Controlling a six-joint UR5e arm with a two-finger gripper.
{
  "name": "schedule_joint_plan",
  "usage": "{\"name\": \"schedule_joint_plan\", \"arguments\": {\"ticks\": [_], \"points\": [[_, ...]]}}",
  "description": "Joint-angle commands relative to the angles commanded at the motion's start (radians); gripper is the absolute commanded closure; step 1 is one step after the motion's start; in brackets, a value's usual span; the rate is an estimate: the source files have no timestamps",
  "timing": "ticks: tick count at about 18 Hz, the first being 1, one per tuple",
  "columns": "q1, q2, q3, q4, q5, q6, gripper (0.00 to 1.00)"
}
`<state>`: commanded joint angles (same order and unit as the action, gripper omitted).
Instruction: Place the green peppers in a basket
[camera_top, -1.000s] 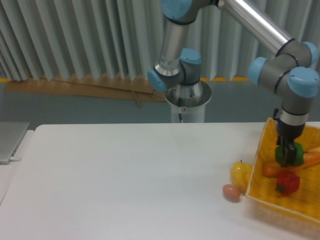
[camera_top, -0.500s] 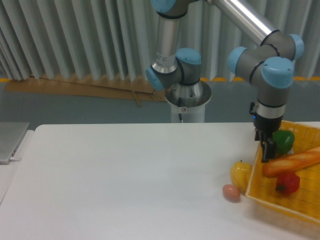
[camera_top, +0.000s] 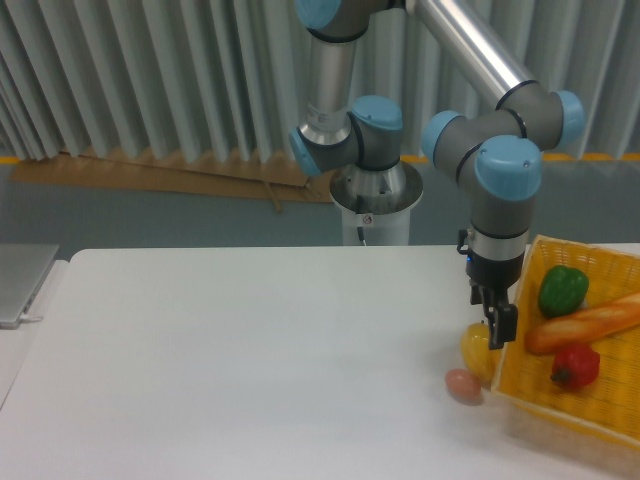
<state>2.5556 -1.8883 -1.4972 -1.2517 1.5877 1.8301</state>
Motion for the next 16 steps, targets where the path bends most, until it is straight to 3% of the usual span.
{"name": "schedule_joint_plan", "arguments": {"ticks": [4,10,16], "points": [[-0.005,0.012,0.002,-0.026,0.003,-0.018,0.0],[-0.034,0.092,0.009,-0.218,0.002,-0.02,0.0],[-0.087,0.129,-0.026,-0.236,-0.008,-0.058,0.0]]}}
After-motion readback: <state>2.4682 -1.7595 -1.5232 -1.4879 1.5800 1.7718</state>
